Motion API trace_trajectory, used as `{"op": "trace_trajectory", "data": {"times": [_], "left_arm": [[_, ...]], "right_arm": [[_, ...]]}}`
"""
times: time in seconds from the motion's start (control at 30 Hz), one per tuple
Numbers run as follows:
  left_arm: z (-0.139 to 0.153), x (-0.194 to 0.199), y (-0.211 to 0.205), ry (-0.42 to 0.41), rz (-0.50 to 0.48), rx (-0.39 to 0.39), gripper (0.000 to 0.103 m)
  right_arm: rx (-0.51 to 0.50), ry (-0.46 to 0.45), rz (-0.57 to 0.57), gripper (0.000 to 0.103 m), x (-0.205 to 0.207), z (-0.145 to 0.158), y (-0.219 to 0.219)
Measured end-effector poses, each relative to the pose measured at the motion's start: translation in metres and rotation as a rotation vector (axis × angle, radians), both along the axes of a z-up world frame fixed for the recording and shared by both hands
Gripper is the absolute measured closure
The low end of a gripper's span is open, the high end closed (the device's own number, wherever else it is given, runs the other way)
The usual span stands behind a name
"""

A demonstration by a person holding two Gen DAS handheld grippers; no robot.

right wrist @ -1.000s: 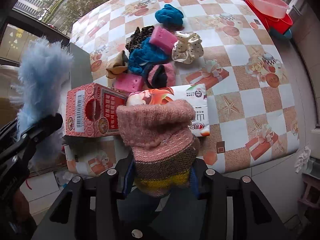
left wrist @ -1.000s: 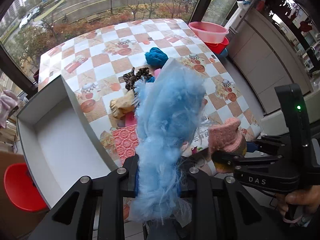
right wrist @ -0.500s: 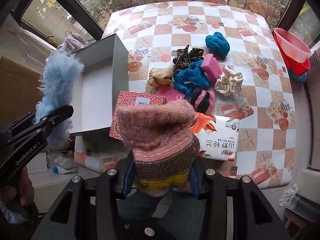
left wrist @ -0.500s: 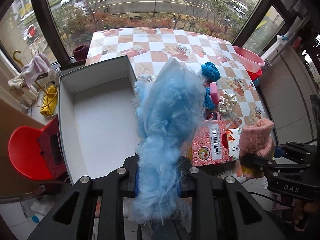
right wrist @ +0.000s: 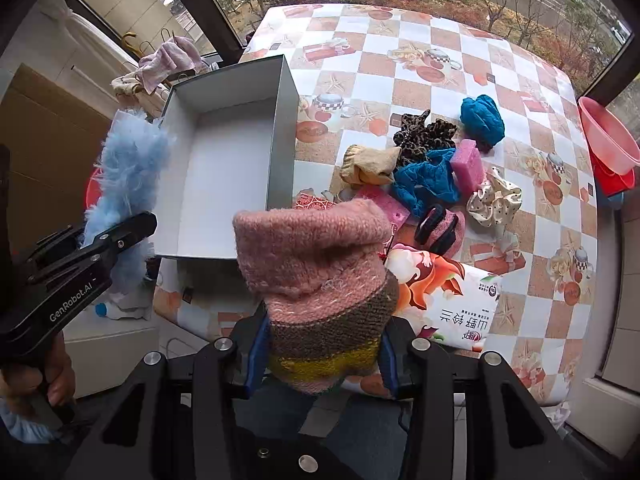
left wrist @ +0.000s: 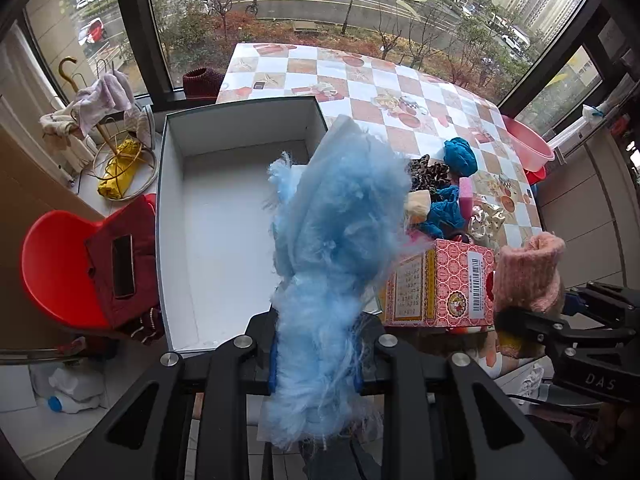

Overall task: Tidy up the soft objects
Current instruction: 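Lift the scarf and knit hat with both tools and carry them over the white box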

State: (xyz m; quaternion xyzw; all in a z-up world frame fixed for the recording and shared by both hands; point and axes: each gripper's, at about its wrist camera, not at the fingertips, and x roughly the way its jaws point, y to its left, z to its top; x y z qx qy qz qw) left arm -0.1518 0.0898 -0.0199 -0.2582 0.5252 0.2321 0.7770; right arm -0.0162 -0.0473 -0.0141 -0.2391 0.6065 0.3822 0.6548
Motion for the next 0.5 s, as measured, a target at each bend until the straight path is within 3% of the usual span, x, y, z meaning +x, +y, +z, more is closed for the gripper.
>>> {"op": "trace_trajectory", "data": {"times": [0.5], "left_arm": [[-0.0048, -0.0056, 0.0097, 0.003, 0.027, -0.007, 0.075]], "right_arm": [[-0.006, 0.001, 0.019, 0.057, -0.0013, -0.0012, 0.0109]]}}
